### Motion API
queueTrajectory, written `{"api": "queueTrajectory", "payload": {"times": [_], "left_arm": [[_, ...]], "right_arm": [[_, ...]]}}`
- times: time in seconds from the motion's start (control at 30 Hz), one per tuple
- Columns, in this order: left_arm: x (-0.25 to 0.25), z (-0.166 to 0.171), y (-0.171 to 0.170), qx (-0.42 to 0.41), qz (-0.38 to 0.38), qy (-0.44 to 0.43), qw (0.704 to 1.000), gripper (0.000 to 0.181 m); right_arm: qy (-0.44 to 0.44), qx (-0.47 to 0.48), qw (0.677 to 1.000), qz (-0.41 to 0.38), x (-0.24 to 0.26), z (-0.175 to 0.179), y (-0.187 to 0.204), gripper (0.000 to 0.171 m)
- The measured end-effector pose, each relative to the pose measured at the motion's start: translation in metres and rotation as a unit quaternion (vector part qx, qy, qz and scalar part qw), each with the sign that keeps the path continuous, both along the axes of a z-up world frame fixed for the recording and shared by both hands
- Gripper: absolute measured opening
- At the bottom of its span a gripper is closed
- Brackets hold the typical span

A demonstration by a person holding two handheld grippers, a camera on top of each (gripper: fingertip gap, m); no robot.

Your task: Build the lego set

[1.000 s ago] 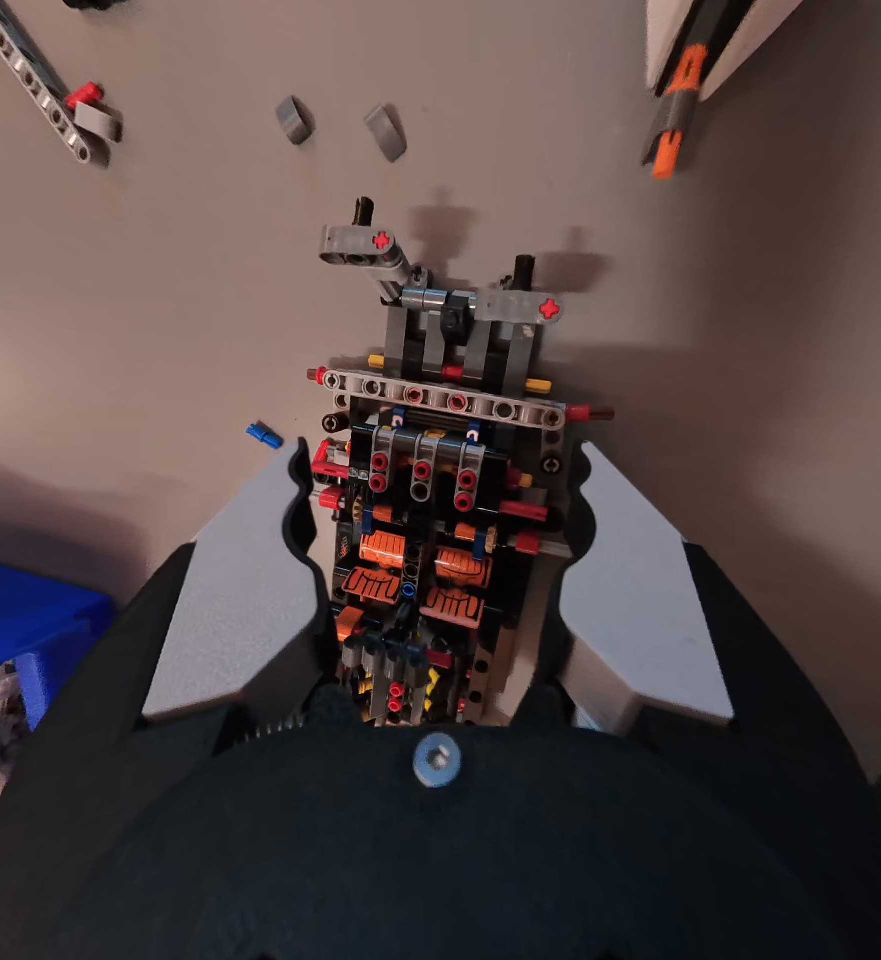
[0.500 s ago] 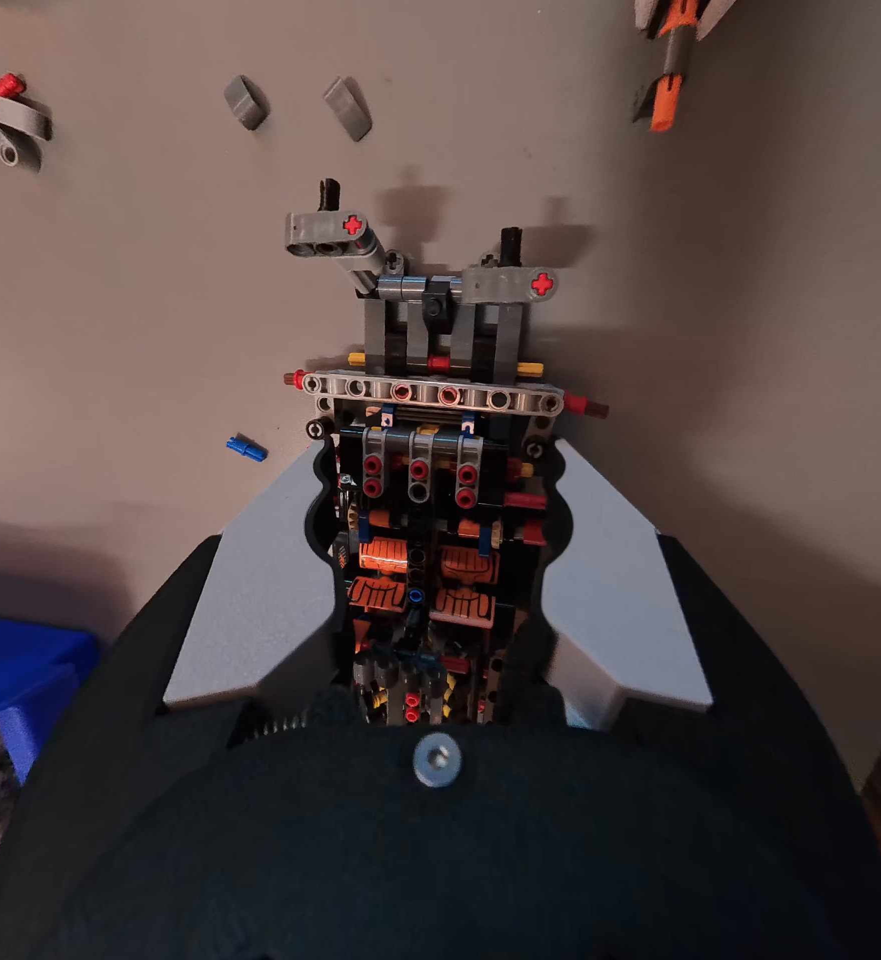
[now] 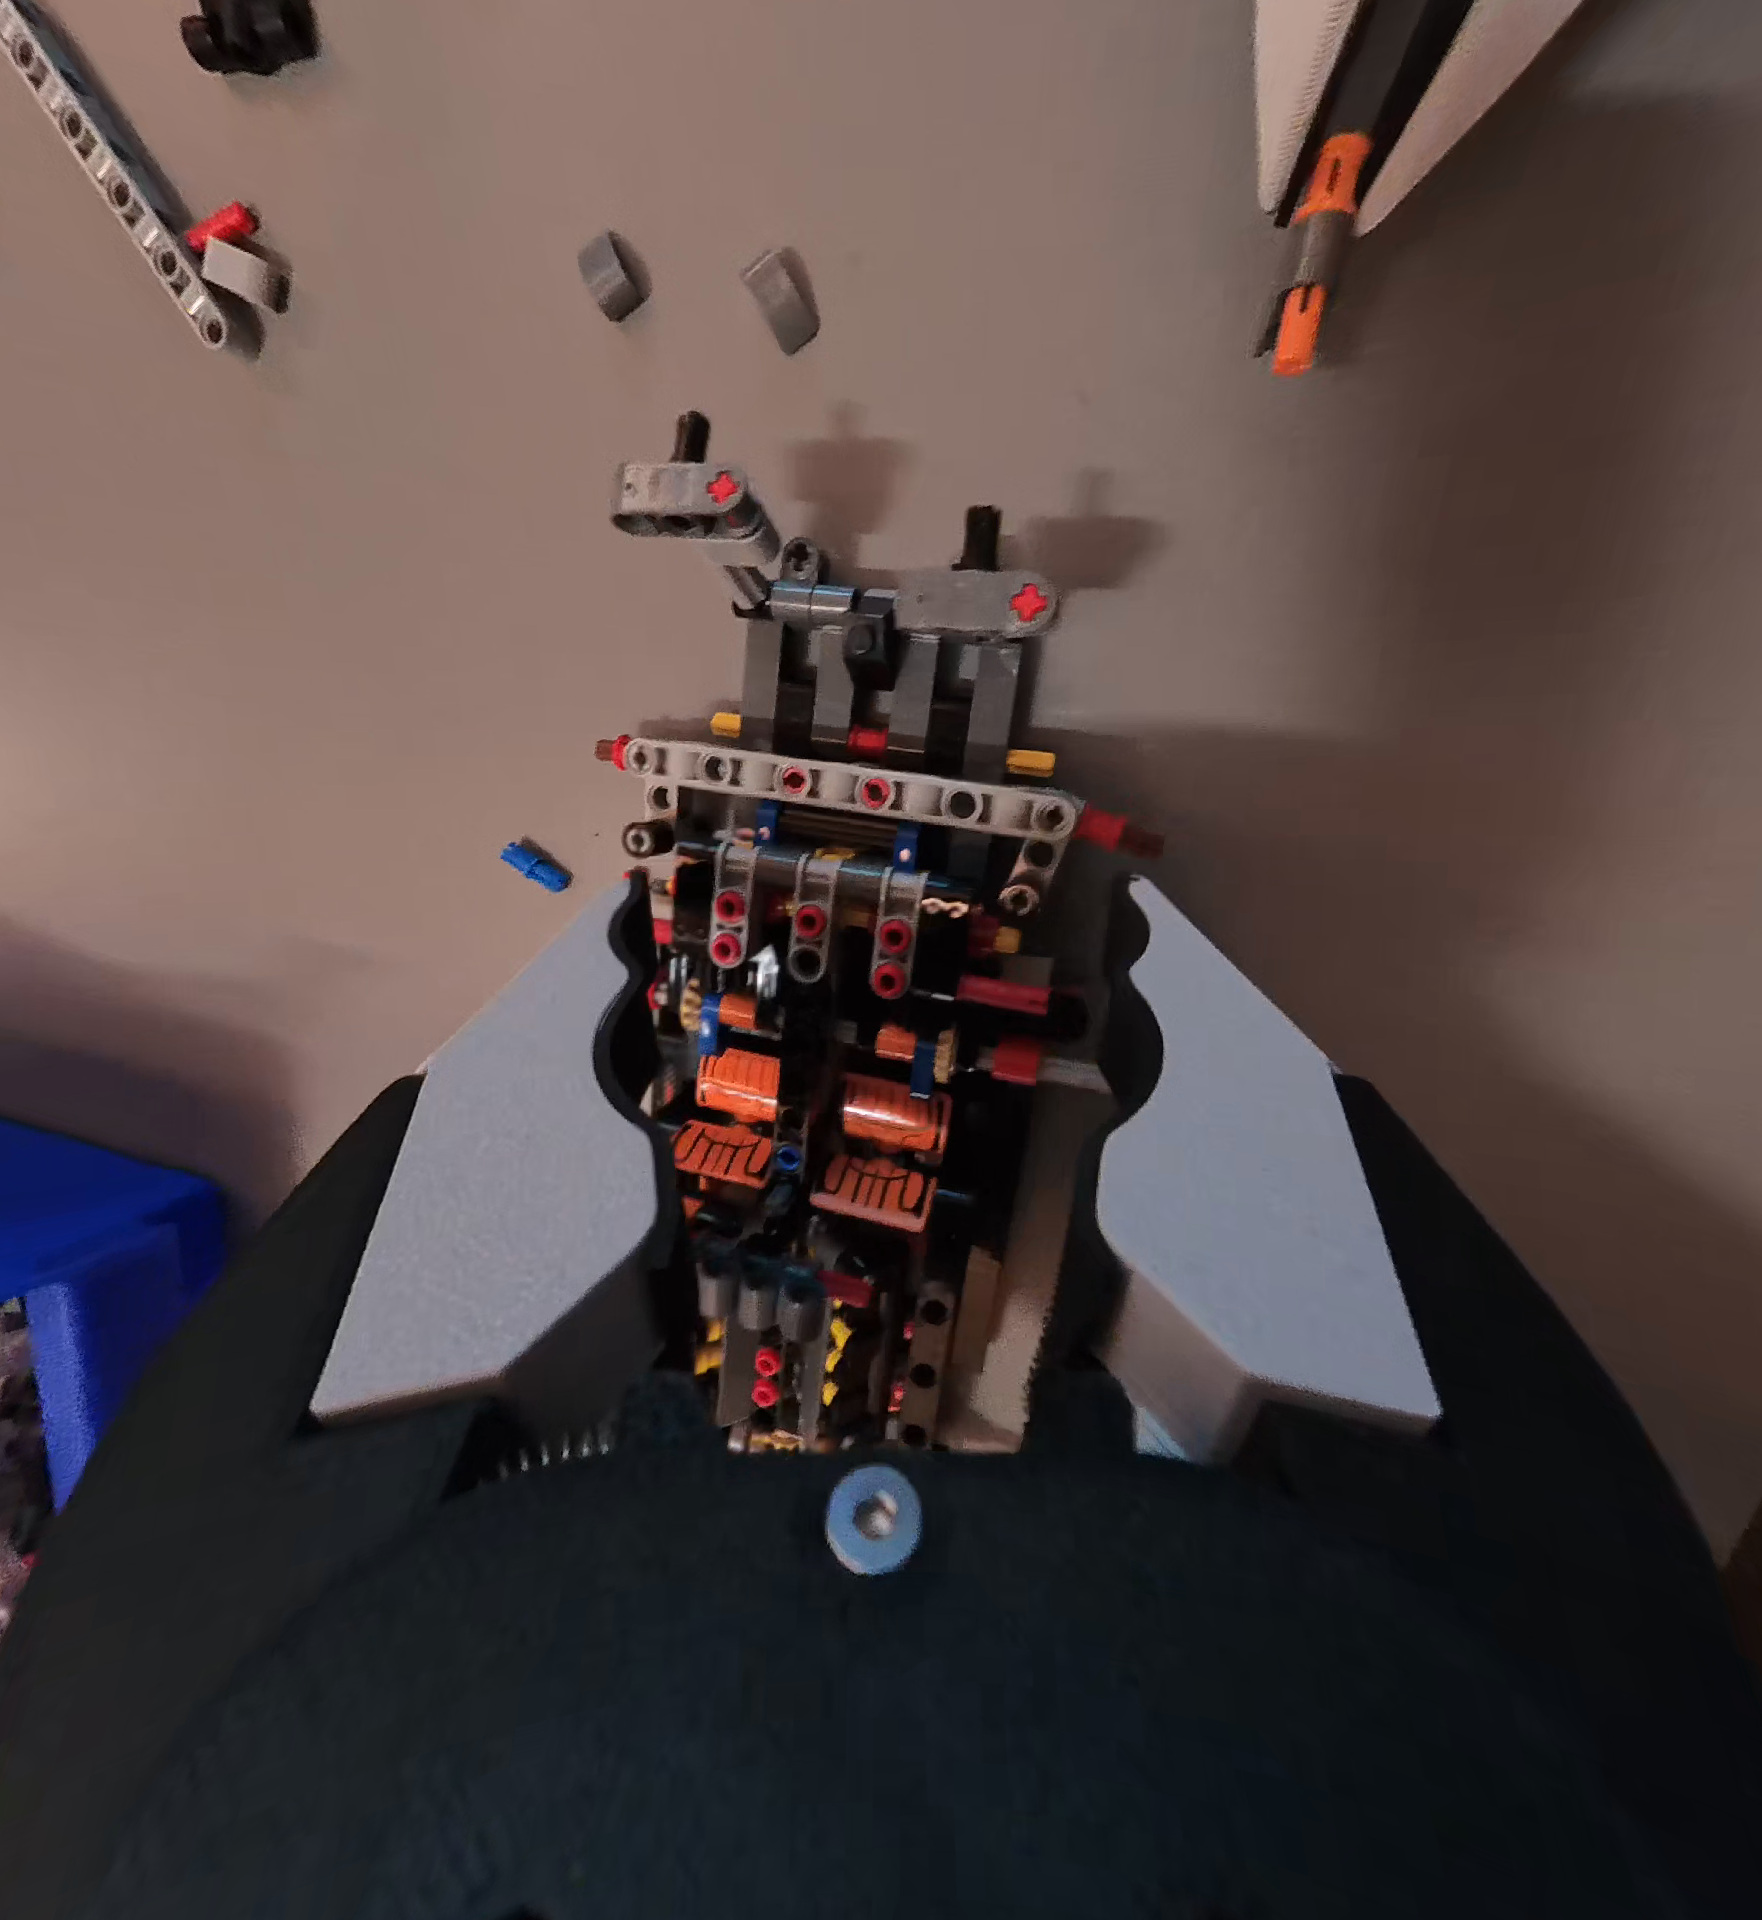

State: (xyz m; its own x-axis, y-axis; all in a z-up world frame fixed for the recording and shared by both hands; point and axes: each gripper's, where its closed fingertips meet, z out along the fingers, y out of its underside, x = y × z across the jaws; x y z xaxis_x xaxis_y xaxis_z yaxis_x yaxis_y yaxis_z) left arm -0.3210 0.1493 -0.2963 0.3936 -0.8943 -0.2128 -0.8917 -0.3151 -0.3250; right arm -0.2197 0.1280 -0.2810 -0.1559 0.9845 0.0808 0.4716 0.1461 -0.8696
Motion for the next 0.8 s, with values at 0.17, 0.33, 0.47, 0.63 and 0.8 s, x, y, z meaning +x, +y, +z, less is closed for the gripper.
{"api": "queueTrajectory", "payload": {"times": [0.17,0.33,0.47,0.63,0.8], "left_arm": [[0.001,-0.004,0.002,0.019,0.023,0.006,1.000,0.082],[-0.004,0.016,-0.003,0.050,0.063,-0.019,0.997,0.082],[-0.022,0.031,-0.004,0.089,0.145,-0.040,0.985,0.077],[-0.047,0.036,-0.010,0.122,0.265,-0.100,0.951,0.065],[-0.083,0.051,-0.027,0.160,0.376,-0.142,0.901,0.065]], "right_arm": [[-0.001,0.003,1.000,-0.001,0.000,0.000,0.000,0.004],[-0.001,0.002,1.000,-0.002,0.000,-0.001,0.000,0.004],[0.000,0.002,1.000,-0.002,0.000,0.000,0.000,0.004],[0.009,0.001,1.000,-0.005,0.000,0.003,0.001,0.004],[0.033,-0.031,0.998,-0.036,0.001,0.012,0.013,0.004]]}}
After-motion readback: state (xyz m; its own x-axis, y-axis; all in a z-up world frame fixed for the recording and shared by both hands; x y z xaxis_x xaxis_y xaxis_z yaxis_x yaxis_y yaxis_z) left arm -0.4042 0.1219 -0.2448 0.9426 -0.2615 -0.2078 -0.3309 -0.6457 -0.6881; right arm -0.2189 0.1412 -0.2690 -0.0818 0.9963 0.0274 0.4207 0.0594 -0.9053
